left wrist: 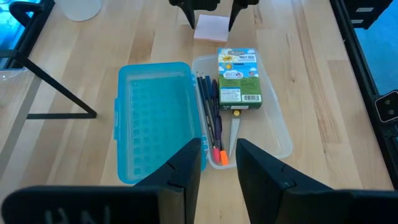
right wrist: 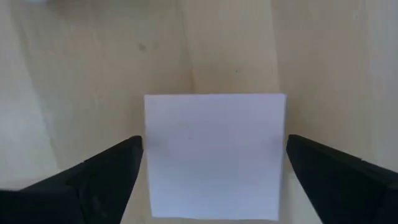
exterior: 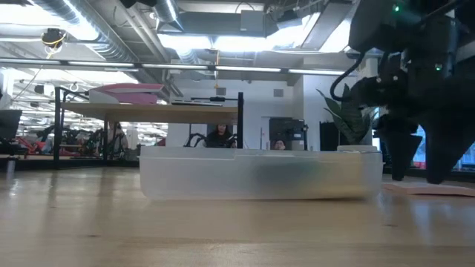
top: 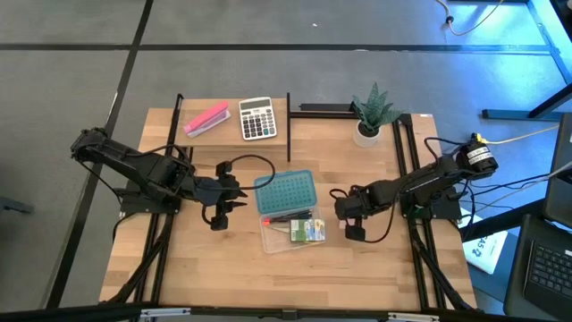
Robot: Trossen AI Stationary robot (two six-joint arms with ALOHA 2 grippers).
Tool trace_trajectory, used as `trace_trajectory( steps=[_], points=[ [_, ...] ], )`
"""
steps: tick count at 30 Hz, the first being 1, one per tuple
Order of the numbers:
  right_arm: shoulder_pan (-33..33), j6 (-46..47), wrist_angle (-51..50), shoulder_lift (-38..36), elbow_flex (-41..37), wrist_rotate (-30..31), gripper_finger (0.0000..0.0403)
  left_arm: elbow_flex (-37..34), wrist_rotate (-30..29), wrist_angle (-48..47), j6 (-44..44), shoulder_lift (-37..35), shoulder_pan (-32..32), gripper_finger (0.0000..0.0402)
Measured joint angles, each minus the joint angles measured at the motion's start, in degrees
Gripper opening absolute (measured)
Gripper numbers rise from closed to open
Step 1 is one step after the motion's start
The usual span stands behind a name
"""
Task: Pack school essentials
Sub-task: Put the pink sticky note into the blue supply box
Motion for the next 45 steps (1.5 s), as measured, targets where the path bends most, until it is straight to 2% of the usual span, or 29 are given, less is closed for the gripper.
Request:
trace_trajectory(
  steps=[5,35,45],
  points=[
    [-0.49,1.83,3.06,-0.14,-2.1,-4.04,0.0399,0.0,0.0,0.0,0.0,0.0,0.0,0.0094],
    [1.31,0.11,5.12,1.61,-2.92,1.1,0.0399,0.0,0.02,0.0,0.02,0.0,-0.01,0.0094],
    [1.26,0.01,5.22,1.66,-2.98,1.47,0.0366,0.0,0.02,0.0,0.02,0.0,-0.02,0.0094]
  ],
)
